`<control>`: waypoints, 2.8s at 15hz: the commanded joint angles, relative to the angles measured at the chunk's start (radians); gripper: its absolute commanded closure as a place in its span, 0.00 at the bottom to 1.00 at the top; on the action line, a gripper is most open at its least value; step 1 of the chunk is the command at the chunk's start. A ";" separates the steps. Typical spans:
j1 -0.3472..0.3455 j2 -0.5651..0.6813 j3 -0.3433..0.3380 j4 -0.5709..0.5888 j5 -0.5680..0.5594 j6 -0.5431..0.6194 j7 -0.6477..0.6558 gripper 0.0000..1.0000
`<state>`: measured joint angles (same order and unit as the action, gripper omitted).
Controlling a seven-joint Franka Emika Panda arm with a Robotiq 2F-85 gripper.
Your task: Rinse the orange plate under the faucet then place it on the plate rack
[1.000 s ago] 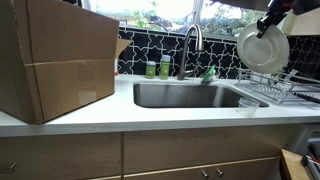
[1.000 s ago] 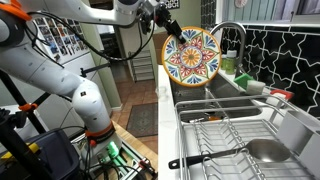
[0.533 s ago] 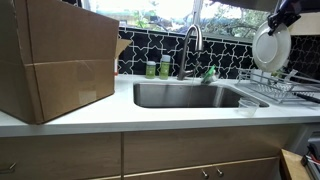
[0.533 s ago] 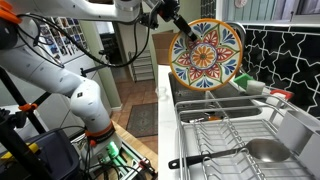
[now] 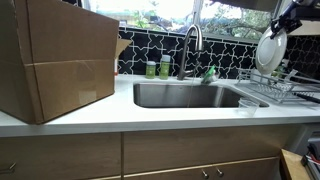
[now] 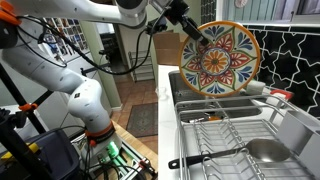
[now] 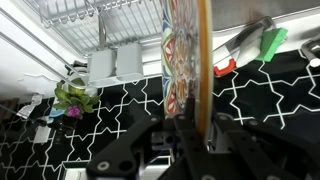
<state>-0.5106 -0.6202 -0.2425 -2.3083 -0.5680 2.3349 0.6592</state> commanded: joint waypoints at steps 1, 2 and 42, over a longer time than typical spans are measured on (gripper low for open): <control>-0.028 0.012 0.014 0.009 0.025 0.012 -0.030 0.97; -0.011 0.015 -0.010 0.016 0.053 0.008 -0.069 0.97; -0.022 0.211 -0.266 0.066 0.405 -0.022 -0.665 0.97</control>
<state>-0.5196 -0.4243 -0.5195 -2.2564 -0.1656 2.3283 0.0071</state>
